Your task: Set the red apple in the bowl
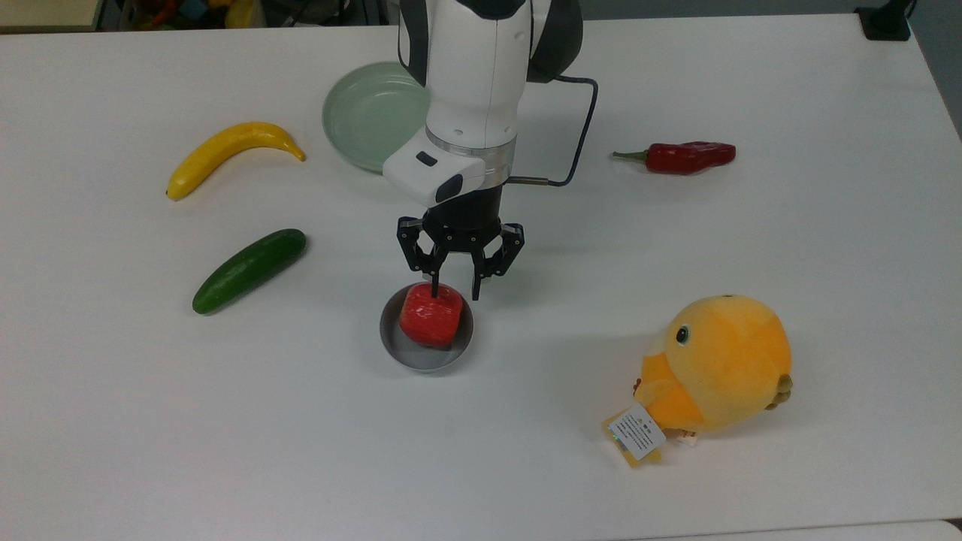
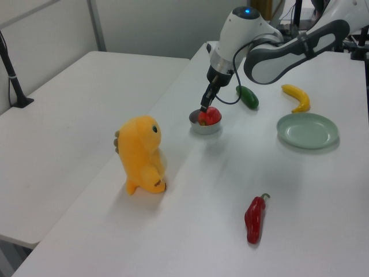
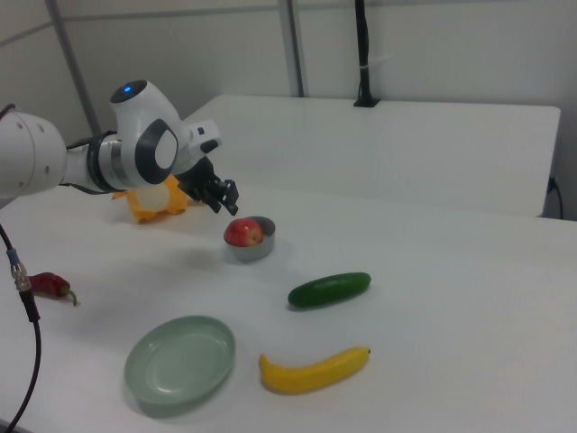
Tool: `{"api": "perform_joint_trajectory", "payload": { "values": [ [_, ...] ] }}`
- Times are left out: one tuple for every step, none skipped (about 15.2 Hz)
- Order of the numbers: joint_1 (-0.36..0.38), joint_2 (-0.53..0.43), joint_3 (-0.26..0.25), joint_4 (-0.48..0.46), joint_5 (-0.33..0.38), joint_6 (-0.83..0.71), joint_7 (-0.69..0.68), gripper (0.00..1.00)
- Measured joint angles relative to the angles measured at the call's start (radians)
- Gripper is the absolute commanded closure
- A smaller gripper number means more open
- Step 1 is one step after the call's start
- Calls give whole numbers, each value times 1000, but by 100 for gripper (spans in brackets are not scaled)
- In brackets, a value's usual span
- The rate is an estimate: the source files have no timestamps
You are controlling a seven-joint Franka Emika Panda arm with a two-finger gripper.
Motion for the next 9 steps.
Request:
{"api": "perform_joint_trajectory", "payload": {
  "values": [
    [0,0,0,-4,0,0,0,0],
    [0,0,0,-7,0,0,0,0],
    [0,0,0,-8,0,0,0,0],
    [0,0,0,-8,0,0,0,0],
    [0,0,0,-7,0,0,0,0],
    [0,-2,0,-7,0,0,0,0],
    [0,-7,0,-7,0,-5,0,0],
    [0,-16,0,-6,0,-27,0,0],
    [1,-33,0,-3,0,-74,0,0]
  ]
}}
